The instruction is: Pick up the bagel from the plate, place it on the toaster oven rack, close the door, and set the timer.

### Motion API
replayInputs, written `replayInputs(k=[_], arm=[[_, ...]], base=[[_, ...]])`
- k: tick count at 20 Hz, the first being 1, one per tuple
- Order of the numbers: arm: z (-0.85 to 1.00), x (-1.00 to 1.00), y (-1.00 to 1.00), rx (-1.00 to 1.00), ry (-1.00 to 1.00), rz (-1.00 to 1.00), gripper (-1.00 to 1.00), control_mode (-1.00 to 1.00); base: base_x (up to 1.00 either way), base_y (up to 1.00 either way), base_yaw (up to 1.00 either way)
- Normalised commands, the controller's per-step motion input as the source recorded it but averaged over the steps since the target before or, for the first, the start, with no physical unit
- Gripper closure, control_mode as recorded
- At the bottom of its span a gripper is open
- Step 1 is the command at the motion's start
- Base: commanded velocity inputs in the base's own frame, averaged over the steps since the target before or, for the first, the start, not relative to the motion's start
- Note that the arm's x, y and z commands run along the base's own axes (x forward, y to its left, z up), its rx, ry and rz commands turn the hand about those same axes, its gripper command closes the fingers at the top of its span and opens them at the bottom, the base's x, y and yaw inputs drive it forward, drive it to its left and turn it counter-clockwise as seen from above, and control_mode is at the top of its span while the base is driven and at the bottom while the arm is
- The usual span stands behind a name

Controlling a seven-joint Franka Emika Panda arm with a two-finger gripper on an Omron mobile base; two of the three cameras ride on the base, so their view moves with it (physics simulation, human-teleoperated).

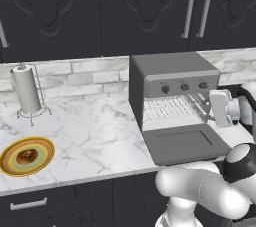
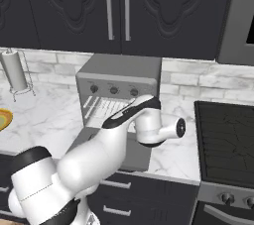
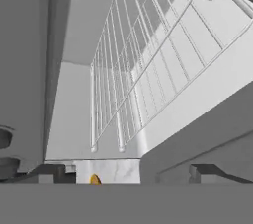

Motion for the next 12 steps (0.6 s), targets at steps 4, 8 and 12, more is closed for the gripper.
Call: replayInputs(k=[4, 8, 12], arm=[[-0.26, 0.47, 0.06, 0.0, -0.06, -0.16, -1.0, -1.0], [-0.36, 0.4, 0.06, 0.0, -0.01, -0.16, -1.0, -1.0], [-0.31, 0.39, 0.11, 0.0, 0.0, -0.14, -1.0, -1.0]], base=[[0.0, 0.0, 0.0], [0.0, 0.0, 0.0], [0.0, 0.0, 0.0]])
